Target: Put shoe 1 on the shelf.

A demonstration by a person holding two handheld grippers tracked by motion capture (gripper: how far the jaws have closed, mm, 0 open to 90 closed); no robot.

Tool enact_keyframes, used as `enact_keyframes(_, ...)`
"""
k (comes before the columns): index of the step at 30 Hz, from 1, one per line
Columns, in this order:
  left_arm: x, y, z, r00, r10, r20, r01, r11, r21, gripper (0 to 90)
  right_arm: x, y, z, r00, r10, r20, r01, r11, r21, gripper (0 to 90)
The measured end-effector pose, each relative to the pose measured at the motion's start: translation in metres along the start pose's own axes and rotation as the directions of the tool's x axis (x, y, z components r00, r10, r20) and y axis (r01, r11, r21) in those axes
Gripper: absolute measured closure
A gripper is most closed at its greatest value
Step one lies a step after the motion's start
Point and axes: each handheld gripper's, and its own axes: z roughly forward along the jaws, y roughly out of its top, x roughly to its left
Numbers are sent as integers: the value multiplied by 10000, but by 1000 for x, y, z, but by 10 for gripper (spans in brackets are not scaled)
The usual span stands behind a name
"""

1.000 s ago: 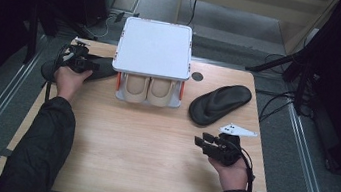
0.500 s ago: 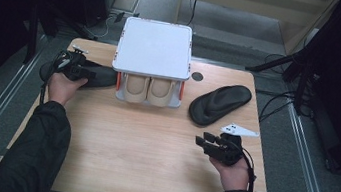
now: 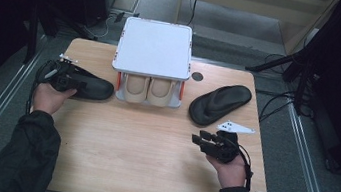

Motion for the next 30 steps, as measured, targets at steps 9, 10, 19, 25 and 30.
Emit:
enact_keyframes(9,-12,-21,-9,9983,276,519,-291,9992,270,888,0,7,7,9998,-86,-182,87,10000,32,599)
enact_keyframes(10,-13,-23,-10,9976,280,629,-299,9991,308,888,1,7,8,9997,-102,-201,103,9999,47,599)
enact_keyframes(19,-7,-29,-43,9985,-238,488,288,9943,-1031,897,2,13,15,9991,-213,-369,214,9998,43,600)
enact_keyframes(25,18,-43,-57,9933,-1144,-190,1111,9857,-1268,896,0,14,14,9991,-177,-397,174,9998,-81,601)
enact_keyframes(30,28,-48,-54,9822,-1836,-405,1772,9759,-1277,766,0,15,14,9991,-173,-376,170,9998,-83,601)
